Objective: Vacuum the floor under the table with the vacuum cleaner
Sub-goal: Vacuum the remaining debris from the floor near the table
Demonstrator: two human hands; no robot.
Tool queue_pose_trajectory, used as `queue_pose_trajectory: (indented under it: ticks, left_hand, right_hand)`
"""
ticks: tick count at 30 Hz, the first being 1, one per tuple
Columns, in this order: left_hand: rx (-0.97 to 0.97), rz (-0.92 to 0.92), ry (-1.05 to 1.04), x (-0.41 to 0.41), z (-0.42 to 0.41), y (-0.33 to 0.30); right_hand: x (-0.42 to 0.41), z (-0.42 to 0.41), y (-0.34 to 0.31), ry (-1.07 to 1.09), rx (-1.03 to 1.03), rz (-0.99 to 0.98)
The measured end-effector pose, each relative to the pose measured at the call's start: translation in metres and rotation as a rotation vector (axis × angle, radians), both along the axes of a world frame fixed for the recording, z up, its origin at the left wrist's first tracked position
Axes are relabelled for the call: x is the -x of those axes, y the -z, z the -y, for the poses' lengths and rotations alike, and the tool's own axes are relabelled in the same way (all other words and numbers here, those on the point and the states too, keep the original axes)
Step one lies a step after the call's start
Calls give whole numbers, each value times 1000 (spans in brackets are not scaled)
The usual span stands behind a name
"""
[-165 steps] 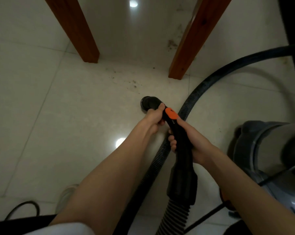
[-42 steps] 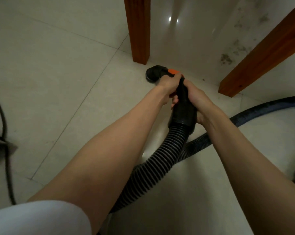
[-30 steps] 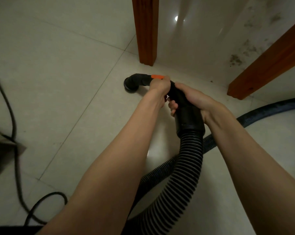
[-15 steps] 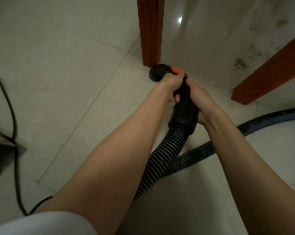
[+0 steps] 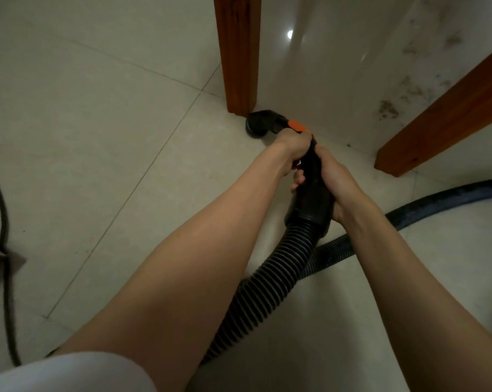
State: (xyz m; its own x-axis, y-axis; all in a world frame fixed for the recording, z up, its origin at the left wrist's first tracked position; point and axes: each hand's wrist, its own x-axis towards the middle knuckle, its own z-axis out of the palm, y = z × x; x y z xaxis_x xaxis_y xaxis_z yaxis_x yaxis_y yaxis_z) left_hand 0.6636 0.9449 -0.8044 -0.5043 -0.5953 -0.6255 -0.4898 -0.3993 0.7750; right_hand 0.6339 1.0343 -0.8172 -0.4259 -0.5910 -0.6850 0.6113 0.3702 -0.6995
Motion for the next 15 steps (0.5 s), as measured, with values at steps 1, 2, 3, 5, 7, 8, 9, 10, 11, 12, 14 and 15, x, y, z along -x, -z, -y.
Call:
queue_pose_trajectory:
  ticks: [1, 2, 3, 5, 7, 8, 9, 10, 11, 12, 14, 15]
  left_hand:
    - [7, -4, 2, 3, -4, 1]
    - [11, -10, 5, 5, -8, 1]
    - [15, -17, 12, 8, -11, 0]
    - [14, -44, 30, 14, -16, -5]
    - [13, -60, 42, 19, -20, -10]
    - [21, -63, 43, 21, -22, -12]
    - [29, -66, 43, 23, -22, -13]
    - [35, -69, 44, 24, -23, -15]
    - [44, -67, 50, 25, -24, -16]
    - [51, -63, 59, 26, -24, -17]
    - [40, -52, 64, 25, -26, -19]
    - [34, -43, 69, 25, -28, -19]
  right_hand:
    - [1, -3, 1, 1, -14, -28]
    - [2, -6, 0, 8, -22, -57]
    - [4, -7, -2, 16, -28, -86]
    - [9, -9, -8, 40, -39, -137]
    - [14, -12, -12, 65, -34, -142]
    - [16, -14, -14, 72, -25, -133]
    - [17, -16, -16, 75, -19, -124]
    - [19, -17, -18, 78, -16, -114]
    - [20, -18, -20, 84, -10, -98]
    - [21, -19, -22, 94, -1, -76]
    - [22, -21, -24, 114, 9, -34]
    - [21, -21, -24, 117, 6, -20]
